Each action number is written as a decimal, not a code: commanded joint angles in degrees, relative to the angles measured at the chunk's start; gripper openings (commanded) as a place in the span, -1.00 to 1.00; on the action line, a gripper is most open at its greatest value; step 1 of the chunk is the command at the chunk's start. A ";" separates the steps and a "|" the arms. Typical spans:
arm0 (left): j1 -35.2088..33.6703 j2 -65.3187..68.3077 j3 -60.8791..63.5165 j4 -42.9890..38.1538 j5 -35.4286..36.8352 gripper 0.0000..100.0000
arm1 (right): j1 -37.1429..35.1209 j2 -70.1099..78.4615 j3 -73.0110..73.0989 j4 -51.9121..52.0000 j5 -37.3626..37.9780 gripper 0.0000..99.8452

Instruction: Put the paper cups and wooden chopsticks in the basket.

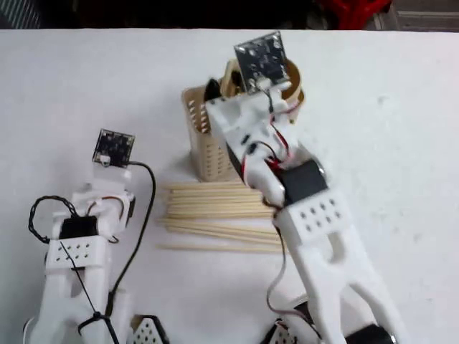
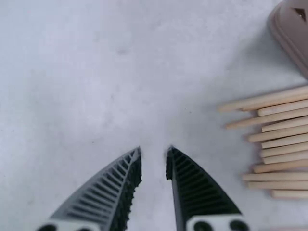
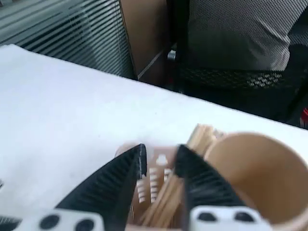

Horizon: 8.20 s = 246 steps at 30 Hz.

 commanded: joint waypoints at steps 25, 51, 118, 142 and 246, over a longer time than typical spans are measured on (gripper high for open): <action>12.35 -1.71 -20.48 33.49 -16.53 -0.79 | 35.21 -49.98 44.84 33.36 26.99 -0.97; 48.75 42.95 -49.05 21.27 -13.80 -0.79 | 41.63 -52.09 74.46 18.51 29.36 -0.96; 44.44 61.14 -56.09 17.76 -17.05 -0.73 | 47.60 -68.09 77.27 23.78 23.38 -0.97; 44.09 63.87 -68.48 29.98 -16.97 -0.95 | 47.60 -68.09 77.27 23.78 23.38 -0.96; 35.30 14.90 -49.58 -22.95 8.09 -0.94 | 47.60 -68.09 77.27 23.78 23.38 -0.96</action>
